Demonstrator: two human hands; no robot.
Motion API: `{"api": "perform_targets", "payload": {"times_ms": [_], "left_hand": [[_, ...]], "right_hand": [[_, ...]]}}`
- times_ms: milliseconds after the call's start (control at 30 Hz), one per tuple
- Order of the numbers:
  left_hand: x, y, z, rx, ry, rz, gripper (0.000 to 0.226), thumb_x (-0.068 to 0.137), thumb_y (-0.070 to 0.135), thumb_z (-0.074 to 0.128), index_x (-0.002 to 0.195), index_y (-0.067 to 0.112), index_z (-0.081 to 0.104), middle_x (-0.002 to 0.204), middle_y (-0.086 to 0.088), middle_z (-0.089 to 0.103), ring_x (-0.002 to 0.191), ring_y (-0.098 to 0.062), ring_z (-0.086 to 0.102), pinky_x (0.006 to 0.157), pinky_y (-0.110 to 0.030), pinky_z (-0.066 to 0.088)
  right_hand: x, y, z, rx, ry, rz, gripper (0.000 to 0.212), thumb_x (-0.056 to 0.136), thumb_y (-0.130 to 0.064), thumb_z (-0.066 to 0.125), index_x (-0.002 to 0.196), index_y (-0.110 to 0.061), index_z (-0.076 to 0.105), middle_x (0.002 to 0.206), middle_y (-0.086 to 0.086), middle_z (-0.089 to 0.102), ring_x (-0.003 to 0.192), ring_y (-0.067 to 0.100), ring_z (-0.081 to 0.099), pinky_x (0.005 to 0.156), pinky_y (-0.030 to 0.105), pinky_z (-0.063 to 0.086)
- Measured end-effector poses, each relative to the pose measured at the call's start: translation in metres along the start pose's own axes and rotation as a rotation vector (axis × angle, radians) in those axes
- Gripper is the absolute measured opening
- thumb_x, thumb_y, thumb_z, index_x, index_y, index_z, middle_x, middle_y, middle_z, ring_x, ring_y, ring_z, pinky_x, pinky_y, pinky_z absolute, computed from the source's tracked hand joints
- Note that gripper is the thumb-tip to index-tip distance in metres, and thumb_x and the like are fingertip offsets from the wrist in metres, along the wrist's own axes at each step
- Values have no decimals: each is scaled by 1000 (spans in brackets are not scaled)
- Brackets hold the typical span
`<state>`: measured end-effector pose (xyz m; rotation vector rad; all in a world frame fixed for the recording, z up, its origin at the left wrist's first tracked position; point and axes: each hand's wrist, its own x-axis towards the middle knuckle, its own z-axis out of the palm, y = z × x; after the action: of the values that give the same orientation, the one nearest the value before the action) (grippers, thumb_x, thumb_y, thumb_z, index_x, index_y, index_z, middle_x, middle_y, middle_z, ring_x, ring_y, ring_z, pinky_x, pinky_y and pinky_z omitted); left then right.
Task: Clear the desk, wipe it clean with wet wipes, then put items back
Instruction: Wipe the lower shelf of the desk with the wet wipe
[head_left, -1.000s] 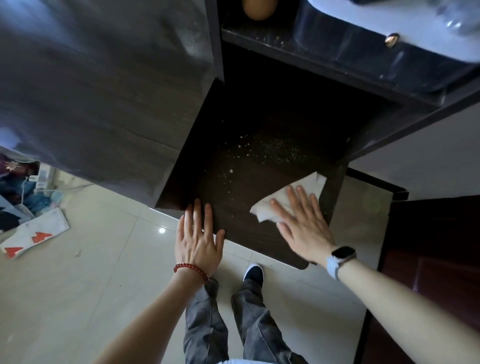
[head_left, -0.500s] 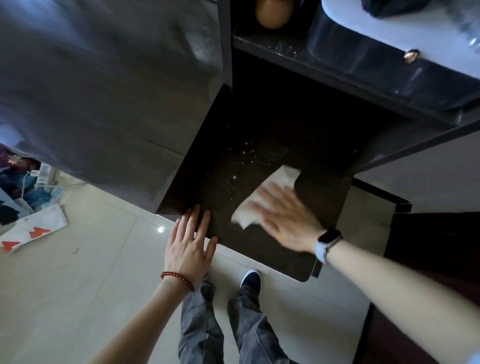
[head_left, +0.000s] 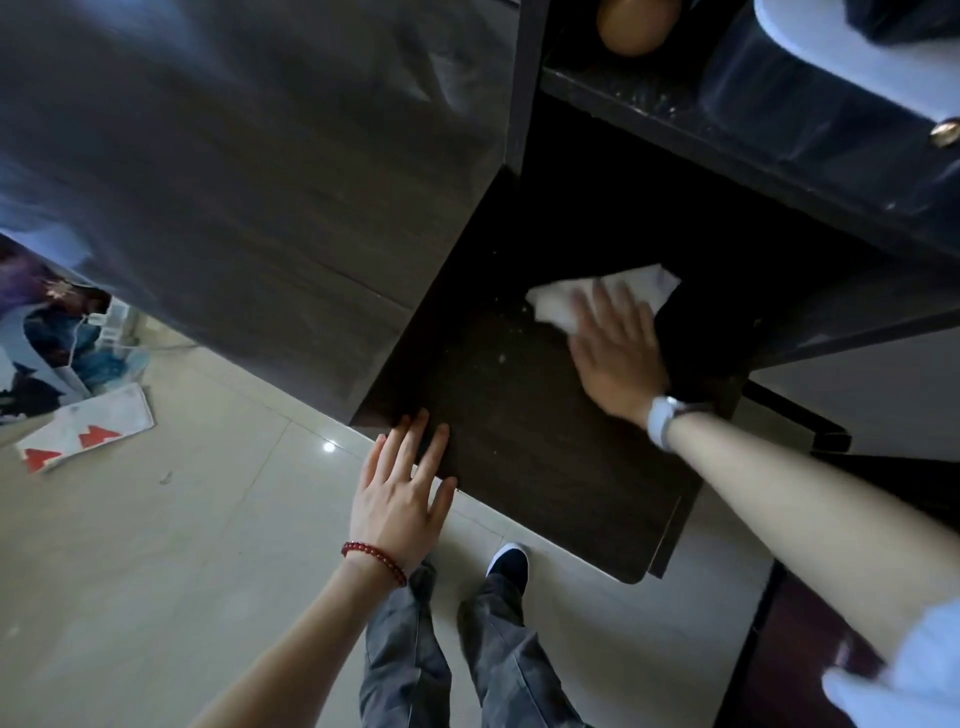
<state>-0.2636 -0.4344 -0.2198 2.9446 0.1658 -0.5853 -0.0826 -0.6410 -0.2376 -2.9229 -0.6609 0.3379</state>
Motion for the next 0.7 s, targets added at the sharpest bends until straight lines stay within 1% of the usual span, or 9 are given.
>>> {"api": "perform_targets", "payload": {"times_ms": [67,167,233,367,433,500,567,633,700], "left_hand": [[0,-1,5,-20,30,5,59,94,48,7,132,17,40,135,-13,50,126,-32,45,106,-47,28],[0,0,10,-88,87,15,55,94,47,10,133,18,36,136,-14,48,128,-32,42,110,-39,19],[1,0,9,-99,111,27,54,94,47,12,132,18,36,136,-14,48,127,-32,42,108,-38,17],[0,-5,9,-123,103,35,52,94,46,14,132,19,35,137,-13,48,131,-27,33,112,-34,12],[-1,-9,7,-117,109,42,51,95,44,13,131,17,37,135,-14,50,130,-25,32,112,-33,11],[-4,-13,10,-83,129,75,49,96,40,14,129,16,40,133,-14,52,128,-29,42,113,-37,21],[-10,-15,12,-64,161,90,43,93,33,25,129,16,40,131,-13,54,123,-30,48,110,-41,28],[-16,-17,15,-90,190,82,41,92,30,27,129,16,39,132,-13,53,126,-29,45,108,-41,24],[-23,-19,18,-101,195,75,44,96,32,17,130,16,38,134,-12,51,130,-26,36,108,-39,20]], "right_hand": [[43,3,-8,138,-47,278,54,97,-37,19,146,-20,4,156,4,0,142,26,-8,114,43,-7],[81,-26,-11,162,-43,345,57,97,-35,24,146,-18,1,156,2,-5,142,24,-11,113,42,-10],[75,-50,-1,98,-19,198,58,95,-34,26,146,-15,4,156,5,-1,142,26,-7,114,44,-7],[-9,-78,15,-14,-43,-308,60,87,-35,23,143,-13,26,151,9,25,140,31,15,113,46,3],[-10,-63,9,-80,-74,-449,58,90,-36,18,144,-15,22,152,6,23,141,26,13,113,41,0],[16,-55,0,-64,-106,-359,55,94,-37,14,146,-18,12,155,3,12,143,21,2,113,37,-7],[38,-63,0,11,-99,-166,53,97,-32,23,146,-17,8,156,4,6,143,20,-2,114,38,-6],[46,-84,5,64,-46,-65,56,95,-29,30,145,-10,14,156,8,8,143,23,0,114,41,-4],[41,-96,12,82,1,-40,59,90,-31,26,143,-5,22,154,12,13,143,25,5,114,41,-2]]}}
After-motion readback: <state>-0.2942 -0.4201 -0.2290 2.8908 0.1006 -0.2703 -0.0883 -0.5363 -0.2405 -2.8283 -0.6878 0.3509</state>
